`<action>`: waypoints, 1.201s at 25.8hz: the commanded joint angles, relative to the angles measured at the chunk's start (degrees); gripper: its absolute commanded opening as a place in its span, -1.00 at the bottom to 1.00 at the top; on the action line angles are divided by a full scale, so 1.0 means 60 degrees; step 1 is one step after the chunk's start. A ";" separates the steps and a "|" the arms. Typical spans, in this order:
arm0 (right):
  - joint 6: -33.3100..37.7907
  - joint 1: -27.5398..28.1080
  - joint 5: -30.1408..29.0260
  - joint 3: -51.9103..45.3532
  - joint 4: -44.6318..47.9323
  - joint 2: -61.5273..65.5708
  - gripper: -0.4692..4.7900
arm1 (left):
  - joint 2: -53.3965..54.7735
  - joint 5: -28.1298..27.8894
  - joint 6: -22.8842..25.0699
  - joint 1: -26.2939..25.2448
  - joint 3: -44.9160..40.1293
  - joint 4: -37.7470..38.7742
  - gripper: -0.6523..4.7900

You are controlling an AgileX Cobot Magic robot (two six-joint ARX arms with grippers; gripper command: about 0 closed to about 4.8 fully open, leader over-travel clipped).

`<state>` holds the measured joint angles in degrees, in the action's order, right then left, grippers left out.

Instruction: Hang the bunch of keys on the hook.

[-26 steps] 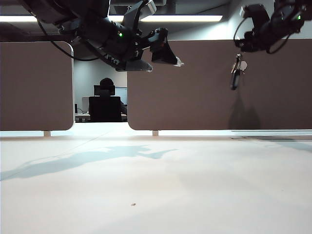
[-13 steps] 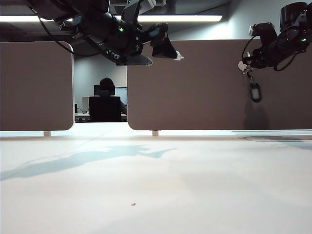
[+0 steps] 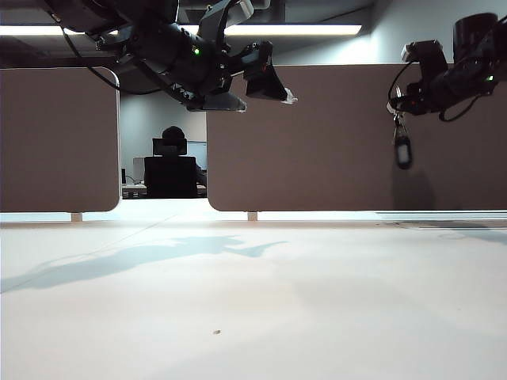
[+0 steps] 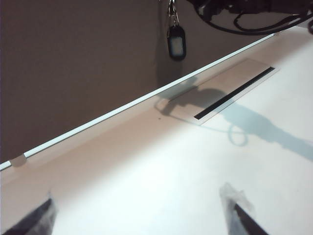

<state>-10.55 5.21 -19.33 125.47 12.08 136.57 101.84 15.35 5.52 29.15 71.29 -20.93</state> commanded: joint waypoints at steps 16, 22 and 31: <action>0.0302 0.0011 0.0058 0.1271 0.0189 0.1093 -0.84 | -0.0036 -0.0204 0.0015 0.0007 0.0025 -0.0022 1.00; 0.0302 0.0033 0.0452 0.1275 0.0324 0.1290 -0.84 | -0.0036 -0.0204 0.0015 0.0007 0.0025 -0.0011 1.00; 0.0481 0.0160 0.0372 0.1275 0.1060 0.1147 -0.84 | -0.0036 -0.0204 0.0015 0.0007 0.0025 -0.0015 1.00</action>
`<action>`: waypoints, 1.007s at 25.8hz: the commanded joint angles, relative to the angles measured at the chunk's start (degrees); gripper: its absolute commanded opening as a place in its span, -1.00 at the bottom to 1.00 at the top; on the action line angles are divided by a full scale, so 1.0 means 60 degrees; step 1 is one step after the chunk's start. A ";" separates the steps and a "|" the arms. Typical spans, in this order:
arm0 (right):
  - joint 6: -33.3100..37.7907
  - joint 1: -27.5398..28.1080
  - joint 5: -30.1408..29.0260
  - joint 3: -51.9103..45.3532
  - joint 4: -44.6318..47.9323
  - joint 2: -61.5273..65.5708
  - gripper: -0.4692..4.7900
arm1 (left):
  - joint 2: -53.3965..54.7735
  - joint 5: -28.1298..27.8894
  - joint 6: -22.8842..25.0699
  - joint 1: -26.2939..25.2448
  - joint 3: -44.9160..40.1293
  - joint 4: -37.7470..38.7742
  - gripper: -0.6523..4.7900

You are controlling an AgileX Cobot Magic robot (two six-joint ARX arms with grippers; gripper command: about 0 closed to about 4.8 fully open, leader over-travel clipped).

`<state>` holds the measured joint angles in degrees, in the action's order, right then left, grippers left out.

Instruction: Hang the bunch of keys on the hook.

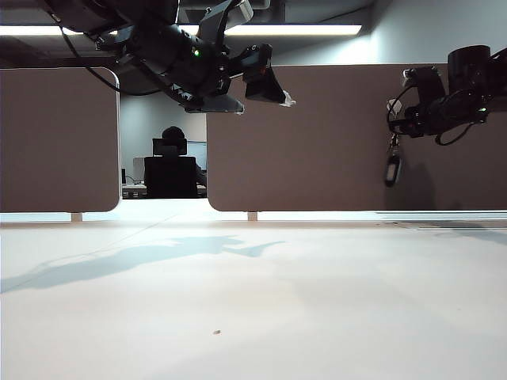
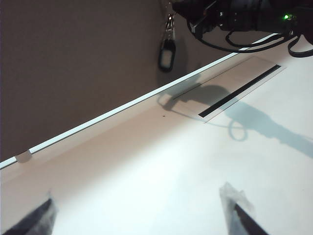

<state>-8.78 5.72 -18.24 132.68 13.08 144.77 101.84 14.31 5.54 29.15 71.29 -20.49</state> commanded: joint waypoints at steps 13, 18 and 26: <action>0.0219 0.0047 -0.0164 0.0073 0.1228 -0.0488 -0.84 | -0.0036 -0.0025 0.0007 0.0007 0.0025 -0.0091 1.00; 0.0211 0.0044 -0.0160 0.0073 0.0936 -0.0481 -0.84 | -0.0036 -0.0022 0.0007 0.0007 0.0022 -0.0087 1.00; 0.0211 0.0066 -0.0178 0.0069 0.0769 -0.0481 -0.84 | -0.0036 -0.0025 0.0007 0.0007 0.0022 -0.0091 1.00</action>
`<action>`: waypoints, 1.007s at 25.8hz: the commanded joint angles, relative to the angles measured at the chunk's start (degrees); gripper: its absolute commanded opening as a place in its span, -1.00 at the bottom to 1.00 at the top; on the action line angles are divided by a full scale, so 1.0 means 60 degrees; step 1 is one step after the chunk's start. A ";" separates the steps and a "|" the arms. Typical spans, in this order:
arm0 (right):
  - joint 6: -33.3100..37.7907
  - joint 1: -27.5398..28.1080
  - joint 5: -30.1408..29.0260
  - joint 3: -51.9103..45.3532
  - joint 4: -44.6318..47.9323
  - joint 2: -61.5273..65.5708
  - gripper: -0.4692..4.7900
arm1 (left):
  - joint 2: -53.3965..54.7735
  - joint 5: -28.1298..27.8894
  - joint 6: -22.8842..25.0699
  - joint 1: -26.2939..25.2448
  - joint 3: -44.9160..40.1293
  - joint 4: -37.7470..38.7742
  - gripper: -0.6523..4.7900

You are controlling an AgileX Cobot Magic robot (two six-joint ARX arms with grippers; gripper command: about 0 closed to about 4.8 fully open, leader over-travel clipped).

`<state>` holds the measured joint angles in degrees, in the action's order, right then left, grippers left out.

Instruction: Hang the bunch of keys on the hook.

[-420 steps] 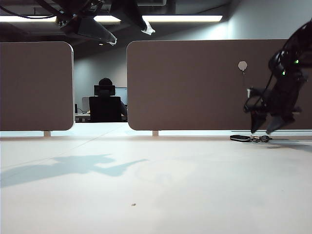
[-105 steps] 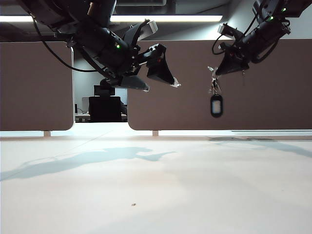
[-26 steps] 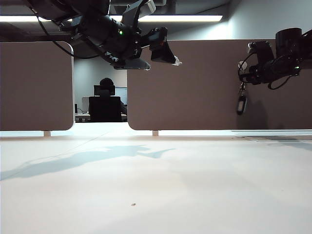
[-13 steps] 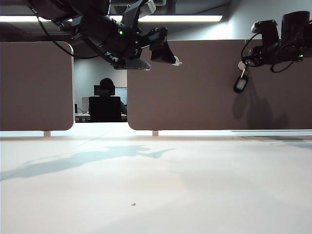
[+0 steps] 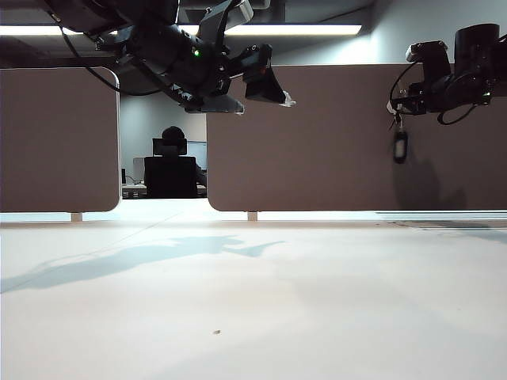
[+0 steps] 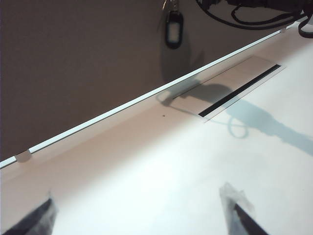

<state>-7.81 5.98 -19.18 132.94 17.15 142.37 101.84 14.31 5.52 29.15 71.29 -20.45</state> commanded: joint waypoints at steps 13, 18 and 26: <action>0.0015 -0.0025 -0.0040 0.0011 -0.0470 -0.0018 -0.84 | -0.0036 -0.0022 0.0011 0.0007 0.0022 -0.0029 1.00; -0.0200 -0.0022 -0.0036 0.0011 -0.0419 -0.0018 -0.84 | -0.0036 -0.0022 0.0011 0.0007 0.0022 0.0000 1.00; -0.0197 -0.0047 -0.0076 0.0015 -0.0324 0.0051 -0.84 | -0.0036 -0.0025 0.0011 0.0007 0.0022 0.0000 1.00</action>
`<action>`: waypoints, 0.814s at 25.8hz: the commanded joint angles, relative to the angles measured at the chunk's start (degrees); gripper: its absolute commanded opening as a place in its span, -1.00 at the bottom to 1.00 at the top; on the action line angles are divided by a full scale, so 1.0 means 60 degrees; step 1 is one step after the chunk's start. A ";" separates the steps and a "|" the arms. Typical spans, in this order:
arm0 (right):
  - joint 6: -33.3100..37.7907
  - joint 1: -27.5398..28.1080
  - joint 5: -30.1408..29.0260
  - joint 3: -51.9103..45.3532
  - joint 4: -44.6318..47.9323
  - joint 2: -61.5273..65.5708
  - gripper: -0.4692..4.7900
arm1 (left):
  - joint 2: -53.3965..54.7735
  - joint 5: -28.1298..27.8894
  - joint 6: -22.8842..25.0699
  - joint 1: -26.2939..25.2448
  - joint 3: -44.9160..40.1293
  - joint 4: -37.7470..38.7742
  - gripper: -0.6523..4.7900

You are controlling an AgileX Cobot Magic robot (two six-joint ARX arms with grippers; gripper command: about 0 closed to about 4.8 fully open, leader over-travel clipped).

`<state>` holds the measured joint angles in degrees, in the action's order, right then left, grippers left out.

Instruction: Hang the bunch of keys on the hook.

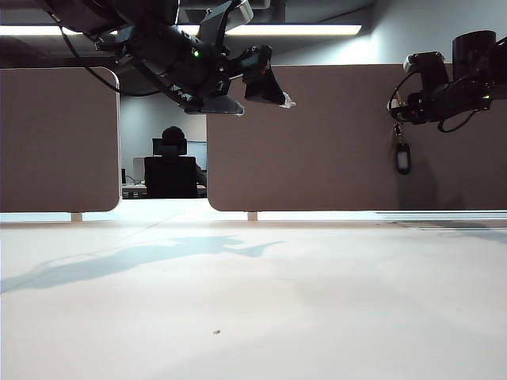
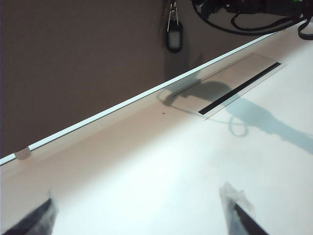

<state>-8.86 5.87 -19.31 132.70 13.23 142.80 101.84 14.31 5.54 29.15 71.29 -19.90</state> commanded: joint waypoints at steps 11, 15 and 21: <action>-0.0022 -0.0080 0.0018 0.0062 0.0623 0.0106 -0.84 | -0.0036 -0.0029 0.0036 0.0007 0.0025 -0.0087 1.00; -0.0018 -0.0051 0.0018 0.0062 0.0517 0.0208 -0.84 | -0.0036 -0.0029 0.0040 0.0004 0.0022 -0.0087 1.00; -0.0022 -0.0055 0.0015 0.0051 0.0011 0.0386 -0.84 | -0.0036 -0.0022 0.0036 0.0004 0.0022 0.0044 1.00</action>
<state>-8.88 5.58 -19.07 132.86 14.63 145.10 101.84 14.31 5.56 29.15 71.31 -19.73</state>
